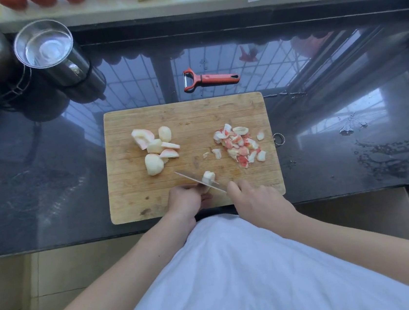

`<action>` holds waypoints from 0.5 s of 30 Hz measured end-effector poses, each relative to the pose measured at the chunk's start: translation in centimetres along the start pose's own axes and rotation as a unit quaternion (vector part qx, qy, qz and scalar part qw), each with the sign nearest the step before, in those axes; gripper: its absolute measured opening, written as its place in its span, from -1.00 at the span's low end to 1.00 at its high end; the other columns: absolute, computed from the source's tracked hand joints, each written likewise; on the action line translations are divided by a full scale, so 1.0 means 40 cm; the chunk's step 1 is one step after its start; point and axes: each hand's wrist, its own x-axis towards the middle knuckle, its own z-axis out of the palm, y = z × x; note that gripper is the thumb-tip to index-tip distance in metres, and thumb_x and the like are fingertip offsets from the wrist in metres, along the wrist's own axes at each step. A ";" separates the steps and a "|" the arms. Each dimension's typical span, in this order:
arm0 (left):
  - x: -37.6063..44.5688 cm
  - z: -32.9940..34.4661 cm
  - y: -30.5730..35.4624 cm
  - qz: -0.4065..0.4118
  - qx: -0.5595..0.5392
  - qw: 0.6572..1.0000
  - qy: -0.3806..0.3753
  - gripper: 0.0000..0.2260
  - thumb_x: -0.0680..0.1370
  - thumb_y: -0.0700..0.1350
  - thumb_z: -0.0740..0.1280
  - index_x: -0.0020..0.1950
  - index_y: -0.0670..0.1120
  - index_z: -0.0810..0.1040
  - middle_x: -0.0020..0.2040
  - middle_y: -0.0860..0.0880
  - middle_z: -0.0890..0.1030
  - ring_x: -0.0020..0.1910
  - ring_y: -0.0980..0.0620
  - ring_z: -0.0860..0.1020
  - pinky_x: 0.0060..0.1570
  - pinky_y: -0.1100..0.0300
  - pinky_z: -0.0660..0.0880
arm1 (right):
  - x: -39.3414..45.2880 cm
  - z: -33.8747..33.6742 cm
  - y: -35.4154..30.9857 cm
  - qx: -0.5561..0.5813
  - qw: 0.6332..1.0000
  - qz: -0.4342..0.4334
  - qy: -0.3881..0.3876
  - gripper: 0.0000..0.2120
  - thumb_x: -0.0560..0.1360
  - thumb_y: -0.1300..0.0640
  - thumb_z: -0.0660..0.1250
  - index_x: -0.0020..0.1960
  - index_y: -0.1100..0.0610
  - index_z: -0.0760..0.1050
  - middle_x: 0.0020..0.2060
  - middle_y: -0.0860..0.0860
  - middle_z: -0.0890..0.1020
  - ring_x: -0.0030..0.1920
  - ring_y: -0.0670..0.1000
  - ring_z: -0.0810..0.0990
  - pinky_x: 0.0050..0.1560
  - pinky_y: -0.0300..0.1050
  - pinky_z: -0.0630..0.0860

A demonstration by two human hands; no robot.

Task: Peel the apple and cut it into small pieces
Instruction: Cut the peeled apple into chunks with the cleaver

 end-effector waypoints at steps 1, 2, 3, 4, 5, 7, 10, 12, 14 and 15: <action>0.001 0.001 -0.002 0.002 0.001 1.000 -0.001 -0.83 0.47 -0.20 0.54 0.02 -0.24 0.71 -0.04 -0.15 0.75 0.04 -0.21 0.72 0.15 -0.13 0.63 | 0.002 -0.003 -0.001 -0.003 1.000 0.000 0.004 -0.88 0.39 0.30 -0.02 -0.18 0.12 0.21 -0.50 0.04 0.36 -0.64 -0.03 -0.06 -0.42 -0.32 -0.21; 0.001 0.001 -0.005 0.005 0.002 1.000 -0.003 -0.85 0.48 -0.22 0.53 0.01 -0.23 0.72 -0.04 -0.15 0.75 0.02 -0.19 0.72 0.14 -0.13 0.63 | 0.004 -0.009 -0.004 -0.008 1.000 0.003 0.001 -0.88 0.39 0.31 -0.02 -0.18 0.14 0.25 -0.50 0.04 0.35 -0.64 -0.04 -0.05 -0.42 -0.32 -0.22; 0.002 0.001 -0.007 0.007 0.005 1.000 -0.004 -0.87 0.48 -0.23 0.53 0.01 -0.21 0.73 -0.04 -0.14 0.76 0.01 -0.18 0.73 0.14 -0.14 0.63 | 0.005 -0.011 -0.006 -0.016 1.000 0.005 -0.001 -0.87 0.38 0.30 -0.01 -0.20 0.16 0.28 -0.51 0.04 0.35 -0.67 -0.05 0.00 -0.42 -0.32 -0.22; 0.005 0.001 -0.009 0.011 0.009 1.000 -0.004 -0.87 0.48 -0.24 0.52 0.01 -0.20 0.73 -0.04 -0.14 0.76 0.00 -0.18 0.73 0.15 -0.15 0.63 | 0.005 -0.011 -0.008 -0.022 1.000 0.004 -0.002 -0.88 0.38 0.30 -0.01 -0.20 0.16 0.28 -0.51 0.04 0.36 -0.71 -0.04 0.08 -0.42 -0.33 -0.22; 0.012 -0.002 -0.012 0.014 0.015 1.000 -0.004 -0.87 0.48 -0.23 0.52 0.01 -0.18 0.74 -0.04 -0.13 0.76 0.00 -0.16 0.73 0.16 -0.15 0.63 | 0.006 -0.012 -0.009 -0.024 1.000 0.003 -0.002 -0.89 0.39 0.30 -0.01 -0.19 0.15 0.25 -0.51 0.04 0.36 -0.72 -0.03 0.12 -0.42 -0.32 -0.22; 0.017 -0.003 -0.016 0.022 0.033 0.999 -0.001 -0.84 0.43 -0.13 0.53 -0.01 -0.11 0.75 -0.05 -0.09 0.76 0.00 -0.14 0.73 0.16 -0.13 0.62 | 0.003 -0.003 -0.009 -0.032 0.999 -0.005 0.001 -0.91 0.39 0.29 0.01 -0.17 0.14 0.23 -0.50 0.04 0.36 -0.66 -0.04 -0.06 -0.44 -0.30 -0.23; 0.016 -0.002 -0.032 0.135 0.216 0.966 0.043 -0.77 0.46 0.09 0.47 -0.04 -0.05 0.68 -0.13 -0.02 0.73 -0.07 -0.10 0.68 -0.14 0.12 0.55 | 0.001 0.014 0.005 -0.015 1.000 0.003 -0.003 -0.86 0.33 0.29 0.22 -0.17 0.15 0.29 -0.47 0.04 0.37 -0.52 -0.05 -0.24 -0.46 -0.30 -0.22; 0.006 -0.001 -0.036 0.229 0.317 0.917 0.080 -0.76 0.55 0.18 0.40 -0.04 0.01 0.60 -0.16 0.05 0.68 -0.14 -0.02 0.63 -0.30 0.20 0.39 | 0.000 0.007 0.009 -0.002 0.999 0.015 -0.035 -0.76 0.32 0.32 0.34 -0.15 0.15 0.30 -0.43 0.05 0.38 -0.55 -0.03 -0.18 -0.51 -0.26 -0.18; 0.011 0.001 -0.028 0.274 0.345 0.893 0.095 -0.78 0.58 0.19 0.37 -0.05 0.05 0.58 -0.12 0.10 0.66 -0.14 0.04 0.60 -0.29 0.19 0.38 | -0.001 -0.005 0.009 -0.013 0.995 0.026 -0.093 -0.85 0.48 0.27 0.22 -0.04 0.13 0.25 -0.31 0.07 0.41 -0.58 0.06 0.12 -0.55 -0.14 -0.04; 0.020 0.004 -0.026 0.291 0.369 0.877 0.101 -0.80 0.58 0.17 0.37 -0.07 0.06 0.56 -0.11 0.08 0.64 -0.14 0.03 0.59 -0.26 0.18 0.40 | -0.002 -0.011 0.007 -0.015 0.993 0.026 -0.118 -0.90 0.54 0.25 0.11 0.00 0.12 0.21 -0.26 0.07 0.43 -0.51 0.13 0.32 -0.53 -0.09 0.02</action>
